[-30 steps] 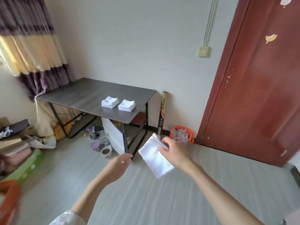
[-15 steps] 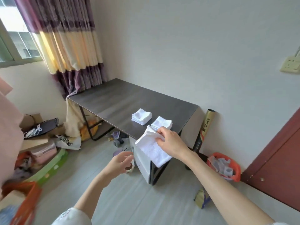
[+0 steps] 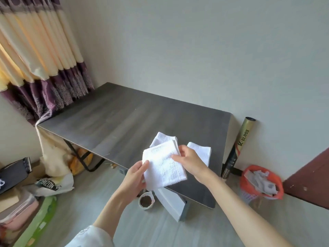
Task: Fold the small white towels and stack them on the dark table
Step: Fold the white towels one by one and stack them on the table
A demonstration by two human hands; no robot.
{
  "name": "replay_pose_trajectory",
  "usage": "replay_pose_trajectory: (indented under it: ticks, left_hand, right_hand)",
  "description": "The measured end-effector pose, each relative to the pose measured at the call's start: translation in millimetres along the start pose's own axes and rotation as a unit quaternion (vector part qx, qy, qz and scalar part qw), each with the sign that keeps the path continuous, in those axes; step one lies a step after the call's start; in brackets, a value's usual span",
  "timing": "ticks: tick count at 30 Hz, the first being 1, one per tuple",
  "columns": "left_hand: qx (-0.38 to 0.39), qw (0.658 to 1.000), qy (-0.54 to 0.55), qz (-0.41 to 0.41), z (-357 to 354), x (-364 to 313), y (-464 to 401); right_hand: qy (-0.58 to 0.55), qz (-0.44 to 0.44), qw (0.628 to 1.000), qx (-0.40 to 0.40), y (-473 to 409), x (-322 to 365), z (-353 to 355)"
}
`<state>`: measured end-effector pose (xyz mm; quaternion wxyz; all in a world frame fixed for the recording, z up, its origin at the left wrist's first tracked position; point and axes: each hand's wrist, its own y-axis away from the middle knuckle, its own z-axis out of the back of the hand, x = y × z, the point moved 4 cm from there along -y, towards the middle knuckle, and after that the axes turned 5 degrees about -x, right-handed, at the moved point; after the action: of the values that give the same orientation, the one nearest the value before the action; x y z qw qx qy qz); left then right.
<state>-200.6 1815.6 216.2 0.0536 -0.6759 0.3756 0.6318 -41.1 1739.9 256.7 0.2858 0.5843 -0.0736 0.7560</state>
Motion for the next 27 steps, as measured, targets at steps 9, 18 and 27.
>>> replay_pose_trajectory:
  ticks: [9, 18, 27]
  left_hand:
    - [-0.11, 0.944, -0.3, -0.079, 22.6, -23.7, -167.8]
    - [-0.086, 0.925, -0.369, -0.028, 17.5, -4.6, -291.3]
    - [-0.041, 0.905, -0.423, 0.011, 22.5, 25.5, -345.8]
  right_hand:
    - [-0.049, -0.14, 0.987, -0.066, -132.3, -51.9, -14.3]
    - [-0.08, -0.259, 0.956, -0.112, -233.5, -110.0, -13.9]
    - [-0.05, -0.318, 0.937, -0.14, -266.0, -144.6, -22.7]
